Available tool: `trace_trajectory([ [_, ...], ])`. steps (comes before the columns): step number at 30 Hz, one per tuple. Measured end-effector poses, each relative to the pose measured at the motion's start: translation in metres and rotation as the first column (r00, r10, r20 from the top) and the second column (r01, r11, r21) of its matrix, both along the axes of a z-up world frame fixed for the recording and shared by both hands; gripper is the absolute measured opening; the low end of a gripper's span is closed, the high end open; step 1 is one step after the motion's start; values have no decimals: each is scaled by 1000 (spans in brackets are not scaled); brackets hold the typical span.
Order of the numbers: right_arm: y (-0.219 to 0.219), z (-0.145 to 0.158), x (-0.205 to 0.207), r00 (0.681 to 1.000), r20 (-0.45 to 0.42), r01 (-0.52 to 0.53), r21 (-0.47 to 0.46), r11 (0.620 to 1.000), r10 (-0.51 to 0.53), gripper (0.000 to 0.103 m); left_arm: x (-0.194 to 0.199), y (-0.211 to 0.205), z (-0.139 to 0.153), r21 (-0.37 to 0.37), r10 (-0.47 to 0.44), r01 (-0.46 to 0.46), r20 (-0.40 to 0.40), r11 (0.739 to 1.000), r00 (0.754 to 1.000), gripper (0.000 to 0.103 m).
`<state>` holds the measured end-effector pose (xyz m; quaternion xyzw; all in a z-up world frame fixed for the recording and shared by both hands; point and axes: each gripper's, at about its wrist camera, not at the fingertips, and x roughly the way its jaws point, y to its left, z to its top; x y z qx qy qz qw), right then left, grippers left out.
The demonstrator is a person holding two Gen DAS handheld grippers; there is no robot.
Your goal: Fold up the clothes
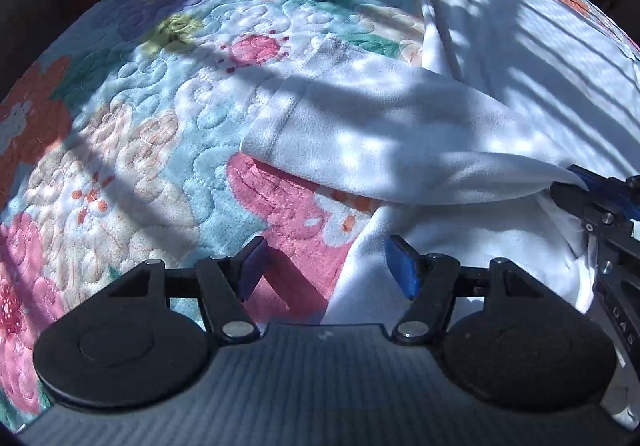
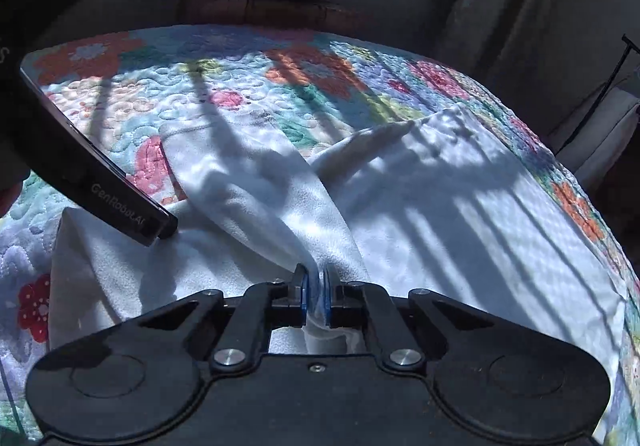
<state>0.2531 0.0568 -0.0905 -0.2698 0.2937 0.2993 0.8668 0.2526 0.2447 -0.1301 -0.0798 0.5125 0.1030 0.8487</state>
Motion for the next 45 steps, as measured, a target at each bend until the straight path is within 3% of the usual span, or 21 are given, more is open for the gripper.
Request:
trace_trajectory([
  [1,-10,9,-3,998,56,36,44,998,-38,7,0,-4,0,29,-9,9,1,1000,1000,69],
  [3,-32,22,-3,987,57,143,98,985,-149,7,1,-3,1,29,-5,5,-2,1000,1000,69],
  [4,-53,28,-1,976,5,216,149,965,-219,6,0,-2,1,23,-3,3,-2,1000,1000,69],
  [9,-128,8,7,884,-186,452,117,884,-428,7,1,-1,1,12,-7,7,-4,1000,1000,70],
  [11,-145,-3,6,854,-245,497,120,860,-459,21,1,-5,1,35,-5,6,-5,999,1000,73],
  [13,-155,-12,2,835,-285,518,117,847,-471,25,2,-11,1,80,-16,16,-7,997,1000,77],
  [14,-153,-15,-1,830,-285,522,97,848,-479,33,2,-13,1,93,-23,24,-8,995,1000,77],
  [17,-151,-12,-7,833,-262,519,62,853,-488,47,2,-12,3,98,-24,25,-10,995,1000,77],
  [21,-138,-9,-20,906,-61,416,-39,908,-418,55,1,-18,4,195,-52,54,-17,979,999,86],
  [24,-138,-13,-22,905,-78,413,-67,908,-418,55,1,-19,5,206,-63,66,-21,976,998,86],
  [27,-158,-13,-9,843,-237,498,7,867,-482,55,1,-12,4,169,-37,39,-15,985,999,84],
  [30,-193,-15,8,722,-436,646,145,750,-537,57,-1,-15,7,209,-46,46,-4,977,999,75],
  [33,-210,-18,10,627,-563,732,189,655,-539,58,-2,-23,14,247,-70,63,19,967,997,62],
  [35,-205,-16,4,618,-565,743,194,640,-546,58,-3,-27,21,255,-82,67,49,965,995,61],
  [36,-196,-12,-1,652,-523,719,195,667,-549,58,-4,-26,26,244,-86,64,78,968,993,61],
  [38,-175,4,-12,757,-375,630,204,749,-535,58,-7,-24,38,208,-85,56,136,977,987,61],
  [41,-147,27,-29,880,-149,474,208,855,-452,58,-11,-23,48,75,-99,84,219,994,971,61],
  [43,-132,30,-31,918,-102,397,197,896,-384,58,-10,-26,46,-58,-110,127,234,990,966,61],
  [45,-116,29,-29,948,-104,316,186,930,-301,58,-8,-35,39,-189,-134,180,232,965,963,55],
])
